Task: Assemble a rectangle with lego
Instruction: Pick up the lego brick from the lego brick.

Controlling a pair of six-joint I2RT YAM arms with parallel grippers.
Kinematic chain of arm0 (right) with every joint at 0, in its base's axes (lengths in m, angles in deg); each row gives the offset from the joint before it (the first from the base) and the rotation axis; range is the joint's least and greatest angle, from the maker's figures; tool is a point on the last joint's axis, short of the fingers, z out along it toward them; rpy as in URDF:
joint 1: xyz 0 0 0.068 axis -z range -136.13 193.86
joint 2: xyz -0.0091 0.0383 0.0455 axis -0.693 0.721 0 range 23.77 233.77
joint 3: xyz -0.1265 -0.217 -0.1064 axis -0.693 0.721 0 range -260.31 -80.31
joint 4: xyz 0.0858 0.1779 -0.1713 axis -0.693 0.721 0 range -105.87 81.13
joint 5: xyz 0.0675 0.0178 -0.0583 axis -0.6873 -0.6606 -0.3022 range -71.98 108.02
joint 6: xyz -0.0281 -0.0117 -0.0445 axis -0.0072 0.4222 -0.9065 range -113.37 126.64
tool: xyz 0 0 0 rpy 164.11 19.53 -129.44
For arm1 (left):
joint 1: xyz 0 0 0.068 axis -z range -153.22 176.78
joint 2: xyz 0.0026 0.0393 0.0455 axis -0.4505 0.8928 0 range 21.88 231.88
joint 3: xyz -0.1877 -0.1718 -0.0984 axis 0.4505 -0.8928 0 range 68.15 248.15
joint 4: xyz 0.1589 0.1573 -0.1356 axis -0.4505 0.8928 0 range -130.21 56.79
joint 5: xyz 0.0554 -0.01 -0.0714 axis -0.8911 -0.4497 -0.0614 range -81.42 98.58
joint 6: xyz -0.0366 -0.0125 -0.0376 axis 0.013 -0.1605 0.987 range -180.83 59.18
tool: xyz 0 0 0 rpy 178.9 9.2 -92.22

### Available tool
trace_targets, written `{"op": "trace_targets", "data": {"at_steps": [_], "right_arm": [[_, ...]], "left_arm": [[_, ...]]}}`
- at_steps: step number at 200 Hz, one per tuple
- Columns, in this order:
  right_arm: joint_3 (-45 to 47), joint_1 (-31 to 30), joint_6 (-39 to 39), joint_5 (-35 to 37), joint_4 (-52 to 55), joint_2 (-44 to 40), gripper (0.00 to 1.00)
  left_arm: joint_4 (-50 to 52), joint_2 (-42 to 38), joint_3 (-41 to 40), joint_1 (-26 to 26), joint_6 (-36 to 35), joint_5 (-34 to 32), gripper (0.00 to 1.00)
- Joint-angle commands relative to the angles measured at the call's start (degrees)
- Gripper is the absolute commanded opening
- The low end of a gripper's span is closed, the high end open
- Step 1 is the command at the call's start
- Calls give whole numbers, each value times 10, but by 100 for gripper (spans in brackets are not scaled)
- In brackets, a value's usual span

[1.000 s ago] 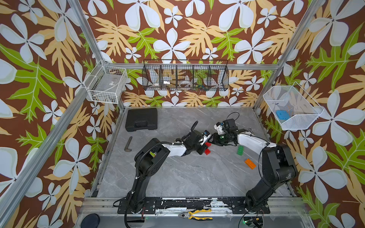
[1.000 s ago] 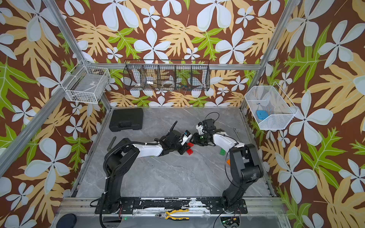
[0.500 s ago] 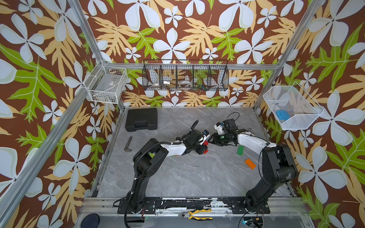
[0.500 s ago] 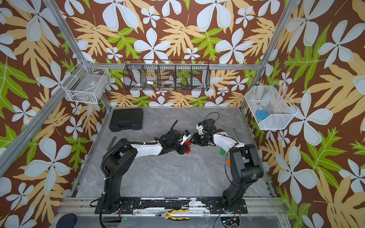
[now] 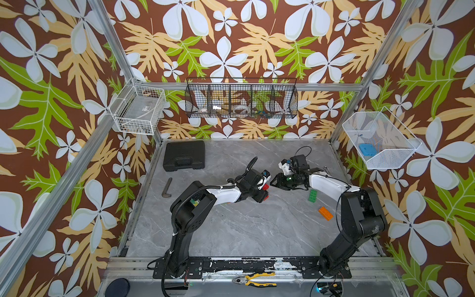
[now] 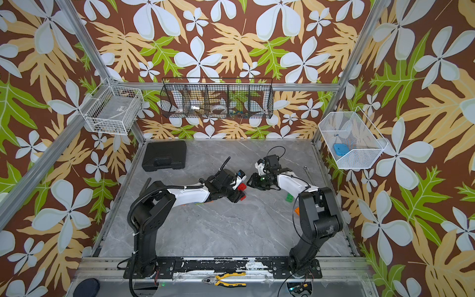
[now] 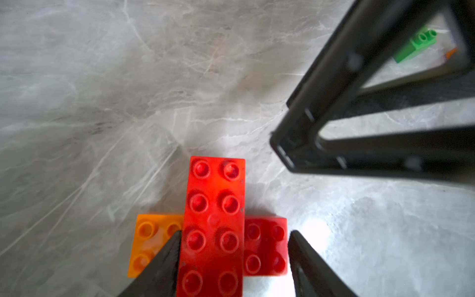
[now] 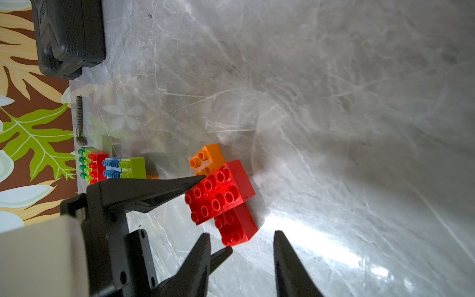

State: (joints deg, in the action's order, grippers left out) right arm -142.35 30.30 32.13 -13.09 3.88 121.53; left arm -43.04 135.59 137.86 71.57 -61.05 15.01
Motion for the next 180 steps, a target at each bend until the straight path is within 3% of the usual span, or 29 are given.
{"op": "trace_targets", "data": {"at_steps": [1,84,123,144,180], "right_arm": [[-6,-1,2,0,1,3,39],[-8,-1,4,6,-1,7,39],[-21,-7,20,29,-1,10,40],[-53,-34,-13,75,27,14,53],[-92,-38,-98,87,72,46,68]], "left_arm": [[-6,-10,-2,-1,3,1,65],[-23,-40,-13,-8,14,0,66],[-39,-94,-35,-24,43,11,65],[-60,-139,-65,-45,81,12,61],[-107,-244,-152,-100,150,-16,60]]}}
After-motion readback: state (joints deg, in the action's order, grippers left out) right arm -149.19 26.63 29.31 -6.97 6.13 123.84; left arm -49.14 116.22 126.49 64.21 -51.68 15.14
